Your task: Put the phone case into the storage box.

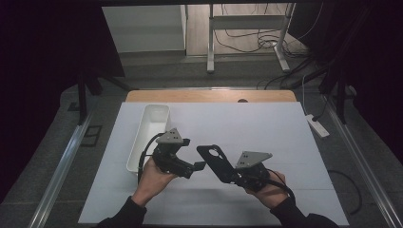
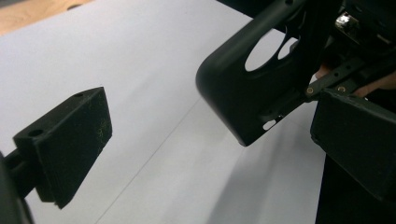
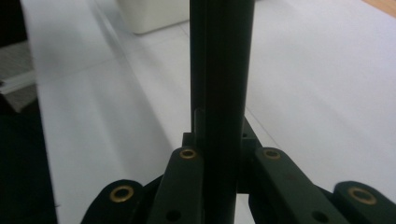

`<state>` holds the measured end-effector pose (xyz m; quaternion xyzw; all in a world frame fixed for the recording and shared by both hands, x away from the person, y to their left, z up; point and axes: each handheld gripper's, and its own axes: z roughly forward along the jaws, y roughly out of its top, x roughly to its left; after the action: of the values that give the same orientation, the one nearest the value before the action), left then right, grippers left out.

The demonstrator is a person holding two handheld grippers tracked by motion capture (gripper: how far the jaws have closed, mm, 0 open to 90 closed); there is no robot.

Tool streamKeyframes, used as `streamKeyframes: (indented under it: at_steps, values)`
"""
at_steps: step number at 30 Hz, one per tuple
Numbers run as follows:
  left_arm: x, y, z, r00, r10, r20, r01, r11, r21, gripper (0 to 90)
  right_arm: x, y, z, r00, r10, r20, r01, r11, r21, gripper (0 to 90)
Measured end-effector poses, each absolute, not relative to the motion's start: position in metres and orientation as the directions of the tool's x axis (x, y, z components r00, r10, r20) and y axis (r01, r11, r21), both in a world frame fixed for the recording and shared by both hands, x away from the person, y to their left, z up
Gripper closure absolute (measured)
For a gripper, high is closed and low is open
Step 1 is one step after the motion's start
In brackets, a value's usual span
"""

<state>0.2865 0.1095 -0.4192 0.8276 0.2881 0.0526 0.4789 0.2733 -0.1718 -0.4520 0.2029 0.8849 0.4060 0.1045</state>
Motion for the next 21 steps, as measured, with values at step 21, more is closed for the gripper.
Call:
streamKeyframes:
  at_steps: [21]
  values:
    - [0.2796,0.1163,-0.4221,0.849,0.487,-0.204,0.406,-0.353,0.843,0.0,0.2709,-0.1782,-0.4531,-0.922,0.375,0.090,0.299,0.547,0.782,86.0]
